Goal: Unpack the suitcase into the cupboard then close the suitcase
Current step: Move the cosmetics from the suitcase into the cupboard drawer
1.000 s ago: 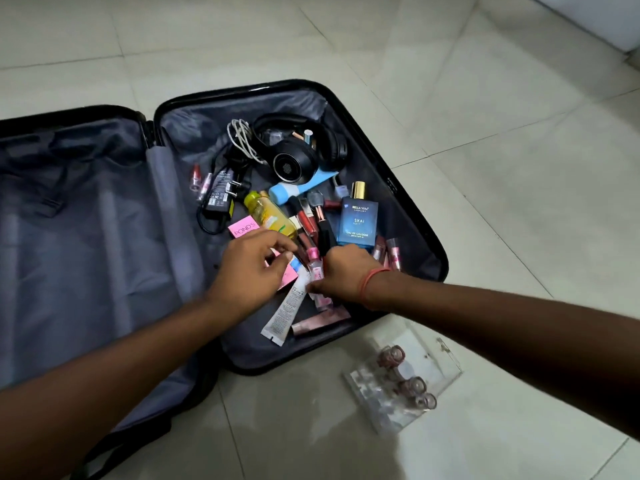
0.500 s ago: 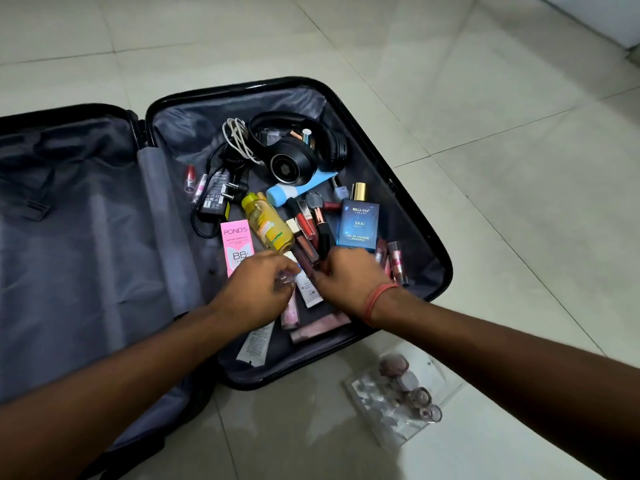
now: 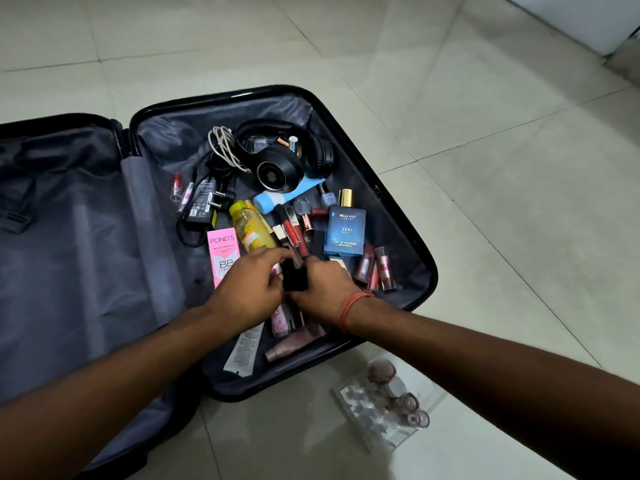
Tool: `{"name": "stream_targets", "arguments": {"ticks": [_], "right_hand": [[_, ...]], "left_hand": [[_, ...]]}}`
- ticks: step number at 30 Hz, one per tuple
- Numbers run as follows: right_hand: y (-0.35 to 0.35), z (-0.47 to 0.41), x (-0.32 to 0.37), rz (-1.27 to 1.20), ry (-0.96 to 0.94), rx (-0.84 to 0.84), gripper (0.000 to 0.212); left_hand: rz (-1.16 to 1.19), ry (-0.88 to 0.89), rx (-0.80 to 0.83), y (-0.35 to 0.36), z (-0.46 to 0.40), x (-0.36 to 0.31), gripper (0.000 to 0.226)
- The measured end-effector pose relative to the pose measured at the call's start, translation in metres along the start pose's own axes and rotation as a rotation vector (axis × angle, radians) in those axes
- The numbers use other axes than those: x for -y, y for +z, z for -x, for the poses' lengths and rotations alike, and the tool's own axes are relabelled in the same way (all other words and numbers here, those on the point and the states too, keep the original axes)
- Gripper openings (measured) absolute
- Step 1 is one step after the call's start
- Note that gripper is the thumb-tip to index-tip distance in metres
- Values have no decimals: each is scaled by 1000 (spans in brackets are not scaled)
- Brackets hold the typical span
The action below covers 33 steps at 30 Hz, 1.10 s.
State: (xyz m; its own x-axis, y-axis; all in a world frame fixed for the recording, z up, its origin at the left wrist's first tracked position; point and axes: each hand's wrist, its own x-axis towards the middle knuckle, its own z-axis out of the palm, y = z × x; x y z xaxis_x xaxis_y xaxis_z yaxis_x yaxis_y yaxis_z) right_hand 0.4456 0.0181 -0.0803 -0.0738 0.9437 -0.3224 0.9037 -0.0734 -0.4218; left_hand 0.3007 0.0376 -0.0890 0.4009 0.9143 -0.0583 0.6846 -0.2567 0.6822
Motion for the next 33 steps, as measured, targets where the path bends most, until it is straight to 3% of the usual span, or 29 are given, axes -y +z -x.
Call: {"name": "stream_targets", "arguments": {"ticks": [4, 7, 10, 14, 19, 23, 26, 33], "right_hand": [[-12, -1, -5, -84, 16, -22, 25], [-32, -7, -19, -35, 83, -199, 22], [-43, -21, -30, 169, 206, -349, 69], [-35, -39, -30, 139, 312, -245, 100], [-37, -47, -27, 90, 293, -294, 77], [-24, -37, -6, 63, 57, -343, 86], [-12, -35, 7, 35, -38, -244, 86], [-2, -35, 13, 0, -18, -202, 86]], "left_hand": [[-76, 12, 10, 2, 0, 5, 47], [-78, 31, -7, 2, -4, 6, 52], [-123, 67, -48, -2, -14, 2, 52], [-360, 112, 12, -9, -24, 0, 53], [-472, 144, 110, -15, -23, 7, 56], [-386, 84, -65, -26, -23, 12, 58], [-351, -14, -157, -33, -24, 21, 63], [-319, -29, -102, -27, -21, 15, 68]]}}
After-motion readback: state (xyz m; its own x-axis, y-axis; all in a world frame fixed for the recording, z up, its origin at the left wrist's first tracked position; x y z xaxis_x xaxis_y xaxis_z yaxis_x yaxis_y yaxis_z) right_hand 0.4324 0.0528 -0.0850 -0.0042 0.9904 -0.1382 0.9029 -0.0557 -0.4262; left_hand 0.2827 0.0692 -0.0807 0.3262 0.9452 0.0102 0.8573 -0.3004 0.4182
